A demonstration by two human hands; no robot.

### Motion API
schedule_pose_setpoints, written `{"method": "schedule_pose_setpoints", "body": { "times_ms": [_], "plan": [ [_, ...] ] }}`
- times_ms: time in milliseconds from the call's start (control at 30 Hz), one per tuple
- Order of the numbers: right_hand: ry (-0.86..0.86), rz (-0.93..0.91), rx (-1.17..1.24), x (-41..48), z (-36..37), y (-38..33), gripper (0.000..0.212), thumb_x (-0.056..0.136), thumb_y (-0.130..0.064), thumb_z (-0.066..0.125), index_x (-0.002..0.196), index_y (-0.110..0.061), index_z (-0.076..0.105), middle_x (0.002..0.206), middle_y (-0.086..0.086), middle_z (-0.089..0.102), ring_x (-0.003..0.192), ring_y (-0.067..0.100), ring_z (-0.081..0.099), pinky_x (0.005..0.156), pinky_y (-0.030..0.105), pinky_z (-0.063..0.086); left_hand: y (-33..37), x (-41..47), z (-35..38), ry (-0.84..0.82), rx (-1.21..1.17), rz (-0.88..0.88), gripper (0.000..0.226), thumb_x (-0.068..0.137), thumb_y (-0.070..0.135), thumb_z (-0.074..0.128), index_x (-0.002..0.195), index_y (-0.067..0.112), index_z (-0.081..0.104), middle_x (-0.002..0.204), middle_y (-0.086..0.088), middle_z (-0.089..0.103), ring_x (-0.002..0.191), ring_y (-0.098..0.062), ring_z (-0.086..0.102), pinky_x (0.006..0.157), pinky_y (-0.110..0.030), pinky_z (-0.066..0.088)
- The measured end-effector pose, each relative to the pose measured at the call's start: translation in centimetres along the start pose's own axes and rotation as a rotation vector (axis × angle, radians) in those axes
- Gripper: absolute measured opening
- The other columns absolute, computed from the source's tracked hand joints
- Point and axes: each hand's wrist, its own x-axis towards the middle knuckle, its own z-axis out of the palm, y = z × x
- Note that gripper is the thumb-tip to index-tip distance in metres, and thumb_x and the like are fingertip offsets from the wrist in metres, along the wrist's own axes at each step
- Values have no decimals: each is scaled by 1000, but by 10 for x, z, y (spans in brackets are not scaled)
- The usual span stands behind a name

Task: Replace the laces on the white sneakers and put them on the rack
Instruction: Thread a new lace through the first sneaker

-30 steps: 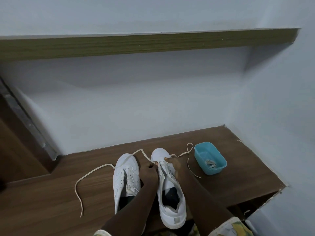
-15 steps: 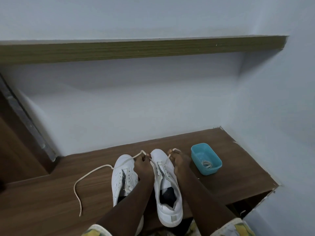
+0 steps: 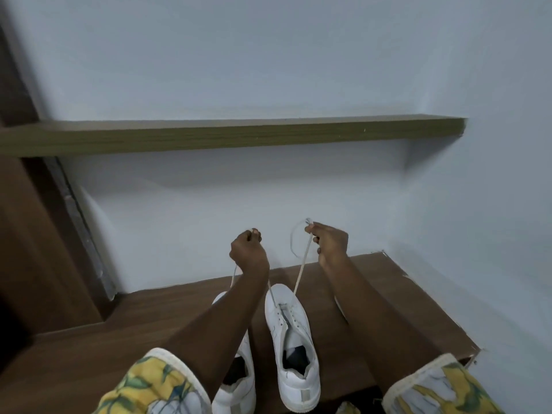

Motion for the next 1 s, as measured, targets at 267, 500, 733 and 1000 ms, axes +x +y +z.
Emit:
{"method": "schedule_pose_setpoints", "body": {
  "times_ms": [267, 500, 733, 1000],
  "plan": [
    [-92, -115, 5, -32, 33, -91, 19, 76, 10, 66, 65, -5, 61, 59, 5, 53, 31, 2, 39, 33, 15, 27, 91, -15, 13, -56, -88, 120, 29, 92, 7, 53, 64, 7, 57, 64, -3, 54, 68, -19, 51, 66, -26, 37],
    [-100, -328, -204, -51, 55, -169, 9, 82, 0, 67, 89, 3, 71, 85, 14, 67, 50, 8, 44, 36, 14, 29, 162, -24, 20, -110, -71, 227, 21, 93, 13, 54, 81, 5, 69, 79, -10, 65, 70, -19, 55, 59, -21, 36],
    [-159, -463, -299, -71, 72, -232, 16, 81, 4, 64, 68, -5, 66, 84, 15, 69, 54, 12, 49, 48, 21, 35, 228, -31, 30, -190, -73, 351, 25, 92, 12, 54, 72, 4, 66, 70, -7, 63, 71, -23, 60, 67, -27, 42],
    [-234, -524, -242, -86, 76, -254, 11, 84, 7, 61, 81, 0, 68, 73, 12, 66, 56, 14, 54, 52, 19, 45, 277, -37, 36, -227, -112, 462, 28, 90, 4, 51, 64, 8, 59, 76, -7, 66, 86, -28, 67, 68, -27, 42]
  ]
}}
